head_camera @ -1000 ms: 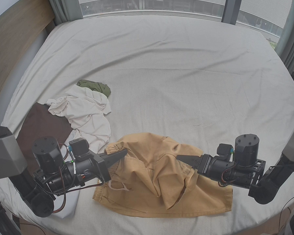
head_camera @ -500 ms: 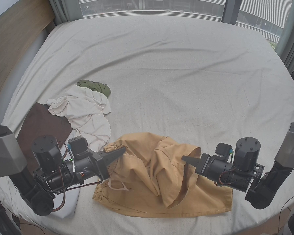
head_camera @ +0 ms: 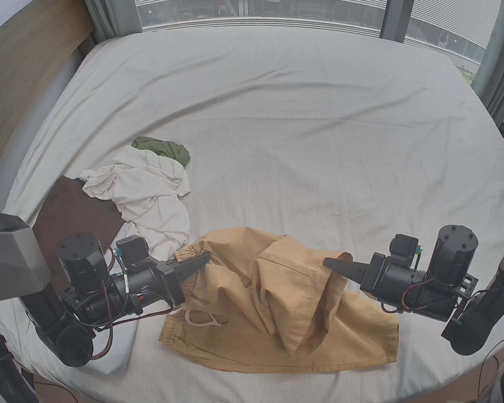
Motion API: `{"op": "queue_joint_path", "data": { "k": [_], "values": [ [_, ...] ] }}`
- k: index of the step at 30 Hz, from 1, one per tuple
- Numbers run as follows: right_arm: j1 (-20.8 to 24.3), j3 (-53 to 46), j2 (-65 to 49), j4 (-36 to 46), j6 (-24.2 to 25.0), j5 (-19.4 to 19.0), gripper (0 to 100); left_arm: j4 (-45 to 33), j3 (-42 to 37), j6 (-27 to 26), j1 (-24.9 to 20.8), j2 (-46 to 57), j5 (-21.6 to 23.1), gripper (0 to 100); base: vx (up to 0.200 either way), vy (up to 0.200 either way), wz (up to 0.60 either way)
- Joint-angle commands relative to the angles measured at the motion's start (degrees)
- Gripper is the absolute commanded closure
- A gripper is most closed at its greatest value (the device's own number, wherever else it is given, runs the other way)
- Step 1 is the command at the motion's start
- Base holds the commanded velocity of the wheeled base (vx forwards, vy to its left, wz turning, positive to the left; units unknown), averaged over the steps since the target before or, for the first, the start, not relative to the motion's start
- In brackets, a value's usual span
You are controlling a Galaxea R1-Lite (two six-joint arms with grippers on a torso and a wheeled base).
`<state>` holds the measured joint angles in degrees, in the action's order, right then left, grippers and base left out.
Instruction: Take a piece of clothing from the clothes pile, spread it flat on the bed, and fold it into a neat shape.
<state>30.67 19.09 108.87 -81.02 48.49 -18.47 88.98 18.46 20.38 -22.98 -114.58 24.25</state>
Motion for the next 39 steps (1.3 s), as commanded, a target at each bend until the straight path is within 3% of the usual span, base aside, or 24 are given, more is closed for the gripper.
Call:
{"op": "queue_joint_path", "data": {
  "k": [1,2,8,39],
  "values": [
    [0.4,0.6,2.5,-1.6,-0.2,-0.1,100,0.1,-0.1,0.0,0.0,-0.6,0.0,100,0.000,0.000,0.00],
    [0.4,0.5,3.1,-2.7,-0.2,-0.5,0,0.1,-0.1,0.0,0.0,-0.6,0.0,100,0.000,0.000,0.00],
    [1.7,-0.2,7.7,-7.0,-0.7,-0.8,0,0.1,0.0,0.1,0.0,-0.5,0.0,100,0.000,0.000,0.00],
    [10.7,5.4,9.9,-7.2,-0.7,-0.3,0,0.1,0.0,0.1,0.0,-0.1,0.1,100,0.000,0.000,0.00]
  ]
}}
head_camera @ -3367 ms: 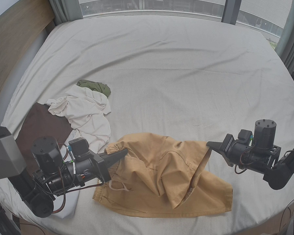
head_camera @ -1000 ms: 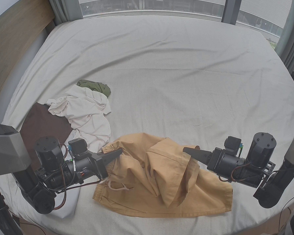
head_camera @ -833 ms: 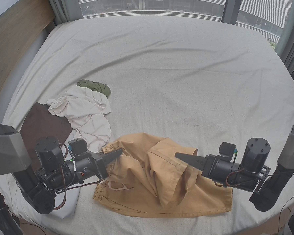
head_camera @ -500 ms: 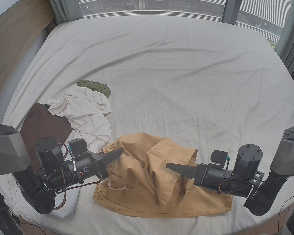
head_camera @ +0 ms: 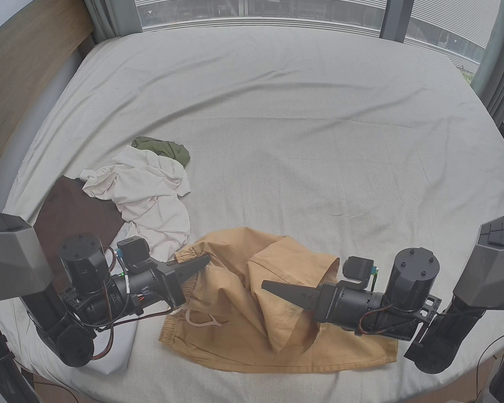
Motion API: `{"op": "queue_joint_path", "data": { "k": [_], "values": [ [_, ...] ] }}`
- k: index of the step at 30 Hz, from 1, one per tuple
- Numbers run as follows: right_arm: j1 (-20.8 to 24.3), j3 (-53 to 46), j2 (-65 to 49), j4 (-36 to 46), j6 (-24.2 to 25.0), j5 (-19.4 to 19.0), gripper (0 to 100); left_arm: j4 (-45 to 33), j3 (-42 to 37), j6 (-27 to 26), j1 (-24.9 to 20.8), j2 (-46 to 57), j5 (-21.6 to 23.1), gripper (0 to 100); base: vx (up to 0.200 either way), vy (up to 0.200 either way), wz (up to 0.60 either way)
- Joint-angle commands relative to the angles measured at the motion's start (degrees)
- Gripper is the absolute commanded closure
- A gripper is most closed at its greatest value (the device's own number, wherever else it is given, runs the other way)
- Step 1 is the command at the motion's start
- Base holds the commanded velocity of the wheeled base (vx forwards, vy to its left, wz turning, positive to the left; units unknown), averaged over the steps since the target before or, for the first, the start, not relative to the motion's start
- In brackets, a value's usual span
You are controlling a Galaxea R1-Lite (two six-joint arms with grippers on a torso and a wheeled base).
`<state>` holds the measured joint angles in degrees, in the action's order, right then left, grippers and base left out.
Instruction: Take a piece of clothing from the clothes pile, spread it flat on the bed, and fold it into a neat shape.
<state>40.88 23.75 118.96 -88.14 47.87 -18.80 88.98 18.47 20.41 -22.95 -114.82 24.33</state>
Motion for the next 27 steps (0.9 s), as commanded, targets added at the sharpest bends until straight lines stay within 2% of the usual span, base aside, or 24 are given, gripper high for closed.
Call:
{"op": "queue_joint_path", "data": {
  "k": [1,7,13,14,27],
  "values": [
    [0.5,1.1,-0.1,0.0,-0.1,0.0,0,0.1,0.0,0.1,0.0,0.1,0.0,100,0.000,0.000,0.00],
    [0.2,1.6,0.3,0.0,-0.2,0.1,0,0.1,0.0,0.0,0.0,0.3,0.0,100,0.000,0.000,0.00],
    [0.2,2.6,2.2,0.0,-2.4,0.1,0,0.1,0.0,0.1,-0.1,0.4,-0.1,100,0.000,0.000,0.00],
    [0.2,2.8,2.4,0.1,-2.4,0.1,100,0.1,0.0,0.1,0.0,0.4,0.0,100,0.000,0.000,0.00],
    [-2.2,3.1,-1.5,0.0,-2.6,0.1,100,0.1,1.3,0.5,0.0,2.9,0.0,100,0.000,0.000,0.00]
  ]
}}
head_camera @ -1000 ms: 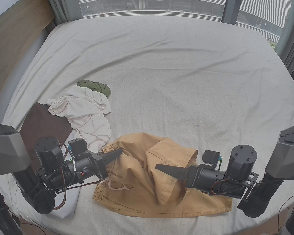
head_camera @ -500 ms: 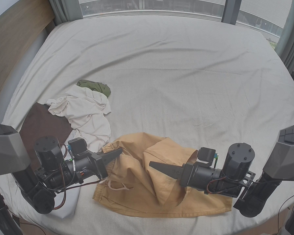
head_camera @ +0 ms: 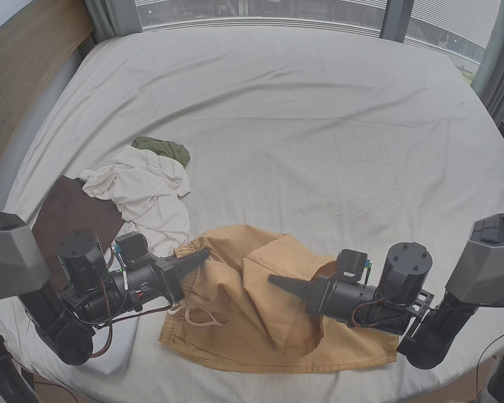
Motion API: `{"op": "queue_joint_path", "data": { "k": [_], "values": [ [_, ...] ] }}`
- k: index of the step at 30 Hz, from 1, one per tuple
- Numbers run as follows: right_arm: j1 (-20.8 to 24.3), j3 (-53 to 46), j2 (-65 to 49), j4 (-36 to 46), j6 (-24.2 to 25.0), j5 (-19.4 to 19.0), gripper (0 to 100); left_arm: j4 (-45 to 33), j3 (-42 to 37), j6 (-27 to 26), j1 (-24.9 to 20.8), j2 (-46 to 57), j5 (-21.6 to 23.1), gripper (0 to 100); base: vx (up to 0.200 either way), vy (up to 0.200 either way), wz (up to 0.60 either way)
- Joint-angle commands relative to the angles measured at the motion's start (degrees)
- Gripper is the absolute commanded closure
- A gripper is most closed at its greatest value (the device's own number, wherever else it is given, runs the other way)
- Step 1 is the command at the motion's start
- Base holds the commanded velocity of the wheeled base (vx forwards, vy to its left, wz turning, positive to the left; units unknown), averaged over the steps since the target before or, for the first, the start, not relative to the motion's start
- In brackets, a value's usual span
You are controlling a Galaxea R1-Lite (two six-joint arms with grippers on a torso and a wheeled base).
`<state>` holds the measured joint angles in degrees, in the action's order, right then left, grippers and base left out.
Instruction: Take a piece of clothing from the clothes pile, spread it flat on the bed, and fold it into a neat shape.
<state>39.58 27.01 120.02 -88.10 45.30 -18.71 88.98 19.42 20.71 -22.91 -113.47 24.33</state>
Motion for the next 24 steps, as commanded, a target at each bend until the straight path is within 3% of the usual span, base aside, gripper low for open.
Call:
{"op": "queue_joint_path", "data": {
  "k": [1,9,15,24],
  "values": [
    [-2.2,-0.4,-5.5,0.0,-0.1,-0.1,100,0.1,0.8,0.5,-0.2,3.0,0.0,100,0.000,0.000,0.00],
    [-7.5,-0.8,-14.5,0.2,-0.6,-0.8,100,0.1,2.5,3.3,-0.4,5.8,0.1,100,0.000,0.000,0.00],
    [-13.7,-1.0,-19.9,1.3,-0.7,-3.7,100,0.1,3.4,5.5,-0.4,7.6,0.1,100,0.000,0.000,0.00],
    [-15.7,-2.1,-19.9,1.0,-0.7,-4.4,100,0.1,3.5,5.5,0.1,7.6,0.4,100,0.000,0.000,0.00]
  ]
}}
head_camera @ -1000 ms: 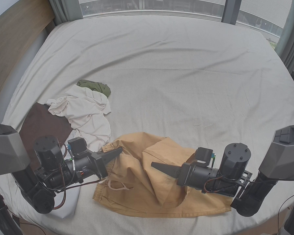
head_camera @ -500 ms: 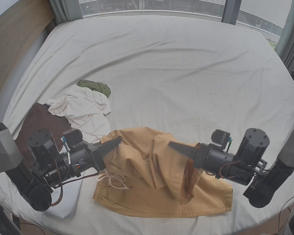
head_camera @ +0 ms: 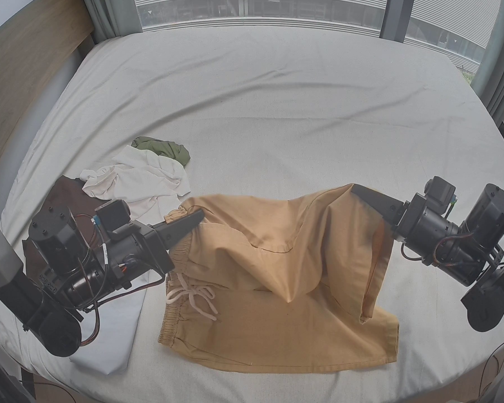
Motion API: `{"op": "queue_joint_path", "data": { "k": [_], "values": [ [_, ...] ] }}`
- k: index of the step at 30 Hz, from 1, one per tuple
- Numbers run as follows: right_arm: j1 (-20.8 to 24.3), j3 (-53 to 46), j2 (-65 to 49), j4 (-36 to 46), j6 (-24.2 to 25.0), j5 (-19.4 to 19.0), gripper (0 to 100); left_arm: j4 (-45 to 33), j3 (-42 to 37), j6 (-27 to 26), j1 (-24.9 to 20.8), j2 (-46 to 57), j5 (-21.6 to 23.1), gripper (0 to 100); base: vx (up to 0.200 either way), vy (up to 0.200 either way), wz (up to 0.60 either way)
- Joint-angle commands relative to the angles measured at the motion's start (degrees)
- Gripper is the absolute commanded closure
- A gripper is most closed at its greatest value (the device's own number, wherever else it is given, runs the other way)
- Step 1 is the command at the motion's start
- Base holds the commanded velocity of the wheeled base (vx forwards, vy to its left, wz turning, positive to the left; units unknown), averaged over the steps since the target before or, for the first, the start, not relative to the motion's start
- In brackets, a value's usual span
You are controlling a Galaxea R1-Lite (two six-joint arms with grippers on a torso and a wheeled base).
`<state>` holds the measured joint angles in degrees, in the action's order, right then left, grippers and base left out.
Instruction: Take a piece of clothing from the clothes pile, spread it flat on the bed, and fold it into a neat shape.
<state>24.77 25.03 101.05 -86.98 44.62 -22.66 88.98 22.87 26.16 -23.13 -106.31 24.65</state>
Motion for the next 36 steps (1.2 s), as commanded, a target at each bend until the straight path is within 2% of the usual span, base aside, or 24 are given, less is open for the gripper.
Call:
{"op": "queue_joint_path", "data": {
  "k": [1,10,36],
  "values": [
    [-0.9,-0.2,-0.9,-0.1,0.0,-0.5,100,0.1,0.1,0.0,0.3,0.4,0.0,100,0.000,0.000,0.00],
    [-3.2,-0.5,-2.3,0.1,0.0,-1.1,100,0.1,0.6,0.0,0.1,0.5,0.0,100,0.000,0.000,0.00],
    [-5.4,-0.1,-3.2,0.2,-1.0,-1.2,100,0.1,0.2,0.1,0.4,1.3,-0.2,100,0.000,0.000,0.00]
  ]
}}
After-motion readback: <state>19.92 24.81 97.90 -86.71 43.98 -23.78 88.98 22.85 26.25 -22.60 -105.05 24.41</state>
